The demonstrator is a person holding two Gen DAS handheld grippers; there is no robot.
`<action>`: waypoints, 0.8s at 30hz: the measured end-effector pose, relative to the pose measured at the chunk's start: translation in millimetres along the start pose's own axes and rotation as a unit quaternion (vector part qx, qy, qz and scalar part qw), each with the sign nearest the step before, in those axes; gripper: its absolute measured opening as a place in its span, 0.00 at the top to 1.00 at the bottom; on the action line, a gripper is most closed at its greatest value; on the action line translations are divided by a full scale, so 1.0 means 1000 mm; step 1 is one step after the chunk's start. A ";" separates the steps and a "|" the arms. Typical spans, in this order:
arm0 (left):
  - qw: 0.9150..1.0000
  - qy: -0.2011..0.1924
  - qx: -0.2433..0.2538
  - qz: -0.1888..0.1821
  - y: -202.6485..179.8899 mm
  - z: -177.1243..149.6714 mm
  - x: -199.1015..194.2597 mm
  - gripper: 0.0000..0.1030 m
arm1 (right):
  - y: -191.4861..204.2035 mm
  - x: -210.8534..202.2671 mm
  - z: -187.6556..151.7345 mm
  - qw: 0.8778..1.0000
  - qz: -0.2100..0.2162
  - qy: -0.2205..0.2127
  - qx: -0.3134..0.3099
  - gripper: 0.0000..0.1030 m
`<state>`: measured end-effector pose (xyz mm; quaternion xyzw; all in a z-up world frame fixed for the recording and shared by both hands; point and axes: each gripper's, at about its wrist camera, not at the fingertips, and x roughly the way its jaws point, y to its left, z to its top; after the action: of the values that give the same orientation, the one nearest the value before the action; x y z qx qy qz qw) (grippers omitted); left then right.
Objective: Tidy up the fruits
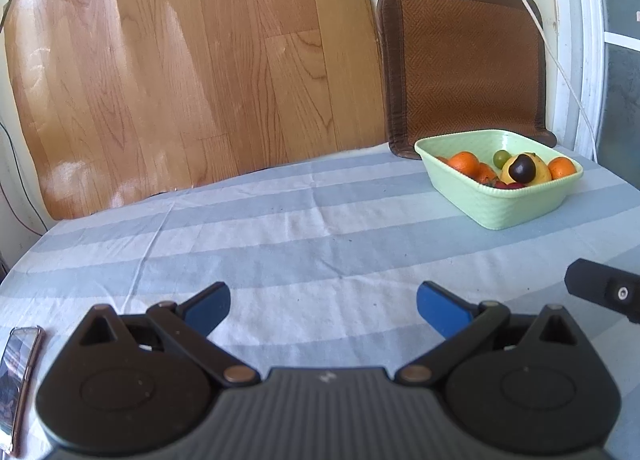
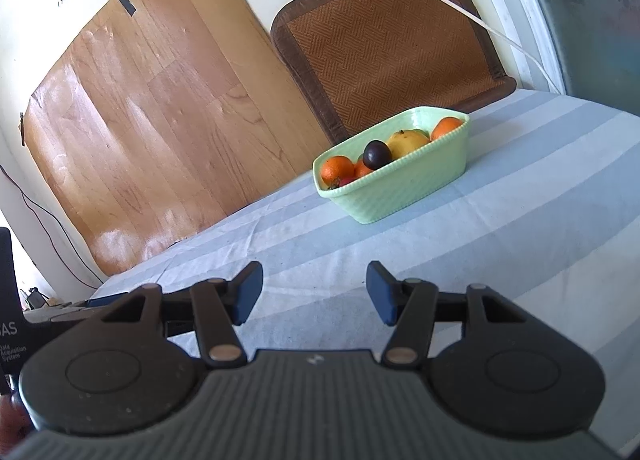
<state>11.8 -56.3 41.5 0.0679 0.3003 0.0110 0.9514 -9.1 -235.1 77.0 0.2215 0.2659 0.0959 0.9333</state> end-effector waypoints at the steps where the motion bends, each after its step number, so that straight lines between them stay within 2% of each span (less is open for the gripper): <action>1: 1.000 0.000 0.000 0.001 0.000 0.000 0.000 0.00 | 0.000 0.000 0.000 1.000 0.000 -0.001 -0.002 0.42; 24: 1.000 -0.011 0.010 -0.002 -0.003 -0.001 -0.001 0.00 | -0.003 0.003 -0.001 1.000 -0.001 0.004 0.002 0.41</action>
<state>10.3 -58.9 41.0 0.0766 0.2906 0.0050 0.9538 -6.8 -236.2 73.9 0.2230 0.2701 0.0950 0.9318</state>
